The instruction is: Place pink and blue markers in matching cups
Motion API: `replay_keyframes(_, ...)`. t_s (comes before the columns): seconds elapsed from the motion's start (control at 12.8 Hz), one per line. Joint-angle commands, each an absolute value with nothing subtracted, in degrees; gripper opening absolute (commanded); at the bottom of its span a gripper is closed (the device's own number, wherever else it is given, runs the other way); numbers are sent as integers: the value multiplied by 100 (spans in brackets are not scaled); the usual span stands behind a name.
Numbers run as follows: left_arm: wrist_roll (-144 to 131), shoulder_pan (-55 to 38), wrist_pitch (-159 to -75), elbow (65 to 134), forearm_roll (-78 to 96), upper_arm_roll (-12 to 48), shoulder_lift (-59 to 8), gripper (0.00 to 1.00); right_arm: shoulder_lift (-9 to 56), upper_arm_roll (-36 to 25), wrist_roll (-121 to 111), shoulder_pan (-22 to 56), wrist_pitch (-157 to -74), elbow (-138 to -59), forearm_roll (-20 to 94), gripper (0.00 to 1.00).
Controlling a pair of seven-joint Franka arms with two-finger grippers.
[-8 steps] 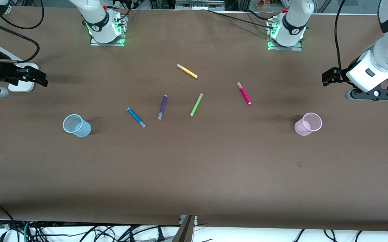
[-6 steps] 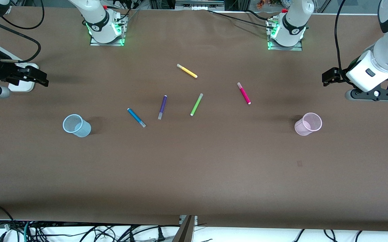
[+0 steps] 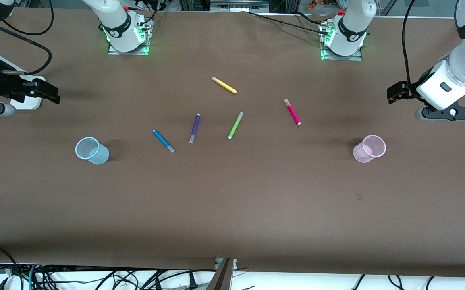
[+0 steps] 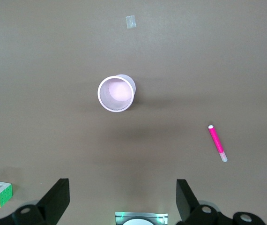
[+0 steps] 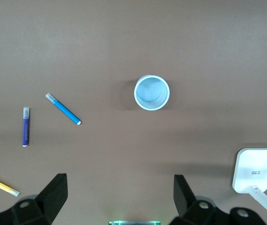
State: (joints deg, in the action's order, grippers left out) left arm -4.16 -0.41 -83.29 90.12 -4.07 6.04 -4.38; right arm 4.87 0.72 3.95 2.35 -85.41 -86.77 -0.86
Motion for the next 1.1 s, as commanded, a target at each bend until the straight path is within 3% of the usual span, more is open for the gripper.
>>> replay_keyframes(0.0,-290,9,-8271,8868,-264,607,-510,100,554,79,474,246,-8508,-8534,-105,100)
replay_keyframes(0.47,-369,9,-8271,8877,-255,615,-510,100,948,88,536,825,-8754,-8560,-114,100)
replay_keyframes(1.02,-2527,-79,-8253,8965,632,694,-623,100,2134,97,449,1660,-8859,-8543,88,100)
